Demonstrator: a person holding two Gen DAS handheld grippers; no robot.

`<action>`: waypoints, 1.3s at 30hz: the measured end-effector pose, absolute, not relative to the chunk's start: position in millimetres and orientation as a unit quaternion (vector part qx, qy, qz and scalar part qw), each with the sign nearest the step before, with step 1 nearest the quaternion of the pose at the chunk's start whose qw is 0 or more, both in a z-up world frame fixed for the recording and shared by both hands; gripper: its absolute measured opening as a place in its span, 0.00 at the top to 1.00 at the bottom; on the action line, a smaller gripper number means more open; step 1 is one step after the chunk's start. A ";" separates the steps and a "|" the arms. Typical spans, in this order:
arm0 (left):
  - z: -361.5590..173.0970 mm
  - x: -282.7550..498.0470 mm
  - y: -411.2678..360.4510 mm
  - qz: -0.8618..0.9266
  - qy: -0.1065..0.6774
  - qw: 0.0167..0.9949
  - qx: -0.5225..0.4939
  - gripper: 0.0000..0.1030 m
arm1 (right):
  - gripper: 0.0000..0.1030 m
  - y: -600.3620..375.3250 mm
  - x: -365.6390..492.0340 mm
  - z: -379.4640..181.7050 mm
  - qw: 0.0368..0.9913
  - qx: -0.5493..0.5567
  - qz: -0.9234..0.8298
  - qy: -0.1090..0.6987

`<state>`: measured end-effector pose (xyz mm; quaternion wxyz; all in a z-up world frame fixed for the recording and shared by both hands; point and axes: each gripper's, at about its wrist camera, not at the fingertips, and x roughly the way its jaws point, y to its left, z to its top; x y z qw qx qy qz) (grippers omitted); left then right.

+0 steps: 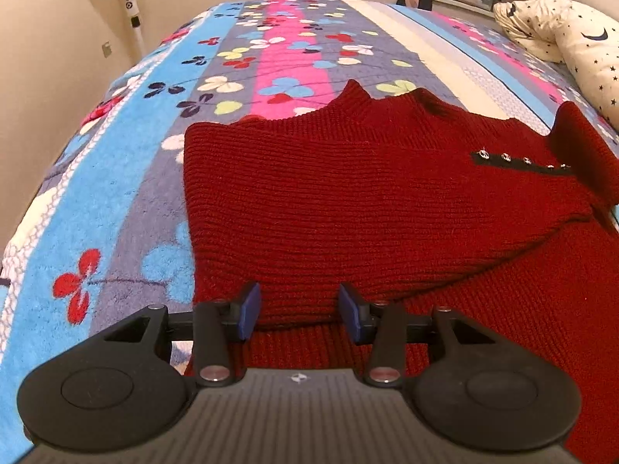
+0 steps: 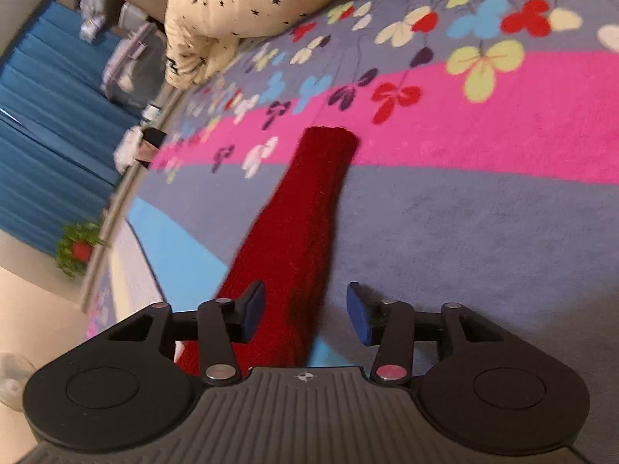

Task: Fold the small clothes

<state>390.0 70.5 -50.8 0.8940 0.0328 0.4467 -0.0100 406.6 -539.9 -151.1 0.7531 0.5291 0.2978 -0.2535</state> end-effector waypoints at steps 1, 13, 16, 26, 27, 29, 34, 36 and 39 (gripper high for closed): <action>-50.3 388.7 71.3 -0.011 0.447 0.894 0.034 0.52 | 0.51 -540.0 410.5 -152.9 0.756 0.525 -0.252 0.299; -50.2 389.2 72.7 -0.009 0.449 0.893 0.024 0.52 | 0.87 -486.9 434.8 -64.2 0.860 0.401 -0.222 0.223; -46.8 391.3 76.3 -0.007 0.452 0.892 0.007 0.52 | 0.87 -409.5 434.3 4.2 0.921 0.331 -0.107 0.177; -36.8 390.3 101.6 -0.013 0.471 0.878 -0.085 0.52 | 0.67 -178.3 406.2 -5.2 0.864 0.229 0.283 0.349; -35.0 389.7 105.4 -0.013 0.472 0.876 -0.097 0.52 | 0.67 -175.2 402.6 -13.3 0.856 0.222 0.279 0.374; -31.2 388.6 112.5 -0.015 0.471 0.874 -0.121 0.52 | 0.67 -183.3 401.1 -15.2 0.850 0.211 0.258 0.407; -20.7 395.4 135.9 -0.010 0.434 0.883 -0.178 0.52 | 0.60 -247.6 396.7 14.7 0.858 0.233 0.142 0.434; -20.3 399.5 145.2 -0.008 0.418 0.885 -0.206 0.52 | 0.57 -272.4 384.3 20.4 0.866 0.235 0.094 0.432; -24.8 403.2 155.9 -0.003 0.402 0.884 -0.240 0.52 | 0.52 -301.6 358.7 7.3 0.877 0.250 0.040 0.408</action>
